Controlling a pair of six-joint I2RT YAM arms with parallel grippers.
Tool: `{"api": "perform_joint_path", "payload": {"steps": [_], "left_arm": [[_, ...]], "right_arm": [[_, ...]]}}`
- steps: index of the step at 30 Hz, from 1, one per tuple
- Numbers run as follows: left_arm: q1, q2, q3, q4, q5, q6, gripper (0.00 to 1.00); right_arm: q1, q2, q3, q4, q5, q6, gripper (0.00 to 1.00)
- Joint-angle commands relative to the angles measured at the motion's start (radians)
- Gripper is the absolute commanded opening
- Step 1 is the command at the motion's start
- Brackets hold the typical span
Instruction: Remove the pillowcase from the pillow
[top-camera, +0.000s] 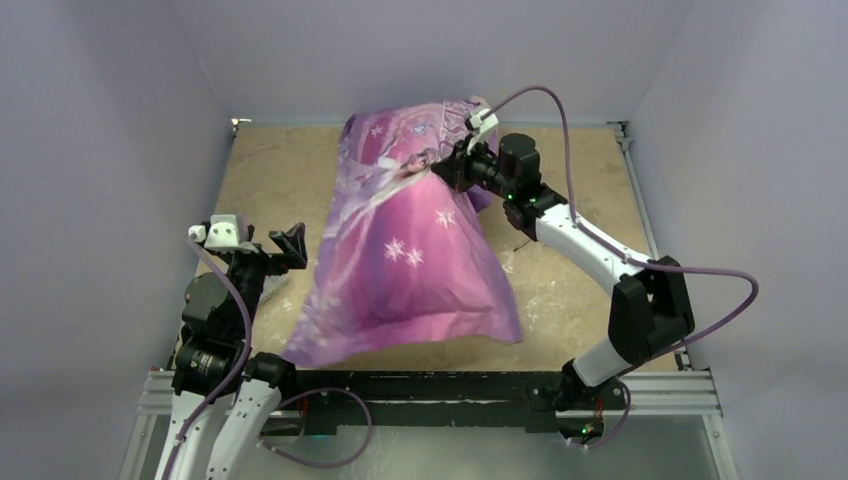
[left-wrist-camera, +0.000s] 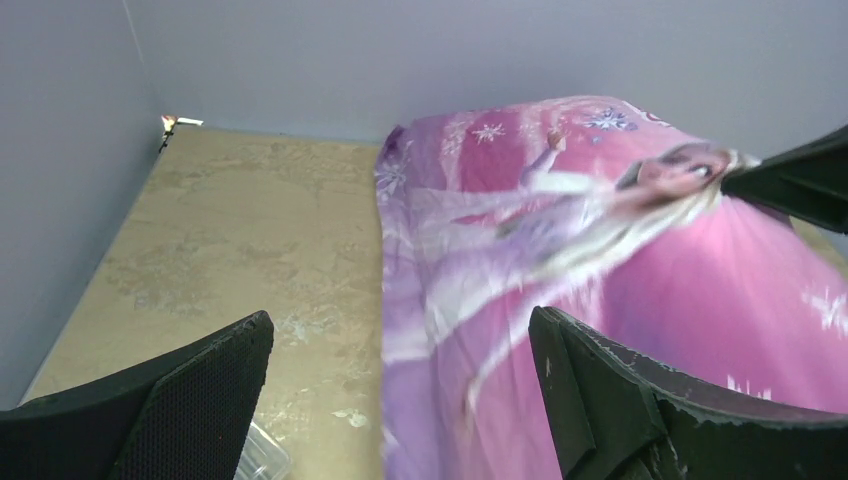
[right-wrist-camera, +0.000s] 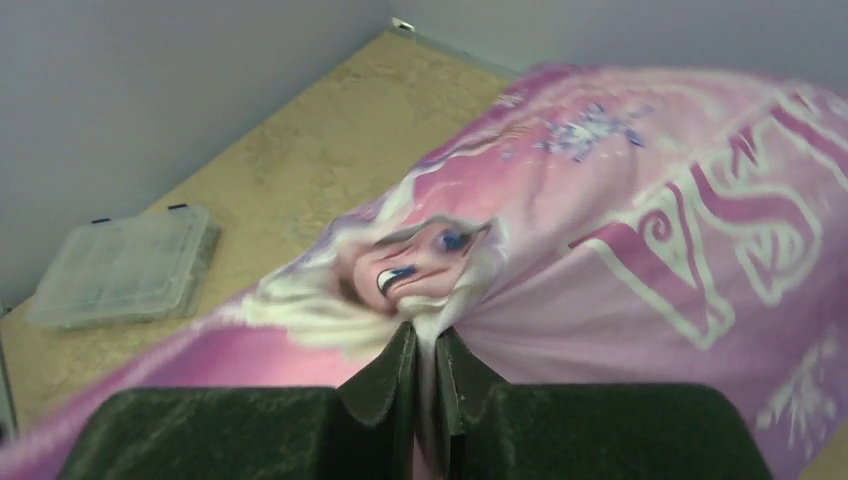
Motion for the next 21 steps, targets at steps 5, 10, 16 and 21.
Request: {"api": "perform_joint_path", "payload": {"steps": [5, 10, 16, 21], "left_arm": [[-0.004, 0.018, -0.006, 0.028, 0.010, -0.003, 0.99], [-0.002, 0.093, 0.014, 0.021, 0.031, -0.078, 0.99], [-0.002, 0.318, 0.030, 0.068, 0.144, -0.319, 0.99], [-0.002, 0.524, -0.028, 0.298, 0.314, -0.485, 0.99]], "right_arm": [[-0.011, -0.194, -0.164, 0.186, 0.238, 0.156, 0.33], [-0.009, -0.265, -0.213, 0.170, 0.346, 0.200, 0.61], [-0.014, -0.257, -0.188, 0.076, 0.493, 0.255, 0.98], [-0.029, -0.203, -0.212, 0.071, 0.457, 0.295, 0.99]]}}
